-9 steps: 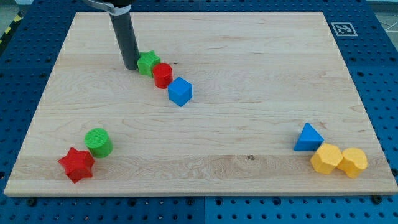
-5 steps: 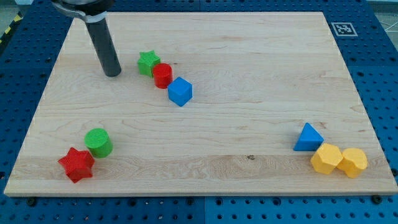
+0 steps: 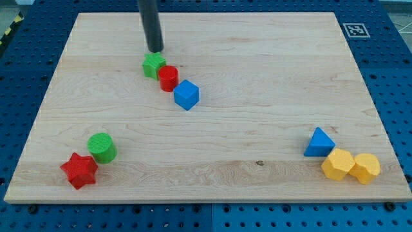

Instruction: Slide green star slightly left and a bit up towards top

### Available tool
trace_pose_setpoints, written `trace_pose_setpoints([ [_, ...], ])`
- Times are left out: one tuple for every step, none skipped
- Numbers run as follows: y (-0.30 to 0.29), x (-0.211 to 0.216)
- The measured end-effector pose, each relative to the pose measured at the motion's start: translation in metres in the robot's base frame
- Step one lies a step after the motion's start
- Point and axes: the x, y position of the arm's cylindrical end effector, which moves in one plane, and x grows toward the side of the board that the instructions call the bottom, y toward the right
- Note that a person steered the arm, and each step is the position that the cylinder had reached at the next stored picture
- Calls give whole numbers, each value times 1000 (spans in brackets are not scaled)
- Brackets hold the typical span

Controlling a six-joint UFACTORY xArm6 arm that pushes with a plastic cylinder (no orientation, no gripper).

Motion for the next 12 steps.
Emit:
trace_pose_setpoints([
  [34, 19],
  [52, 31],
  [51, 37],
  [43, 37],
  [23, 37],
  [-2, 41],
  [-23, 41],
  [-34, 20],
  [-68, 10],
  [-109, 18],
  [-123, 48],
  [-126, 81],
])
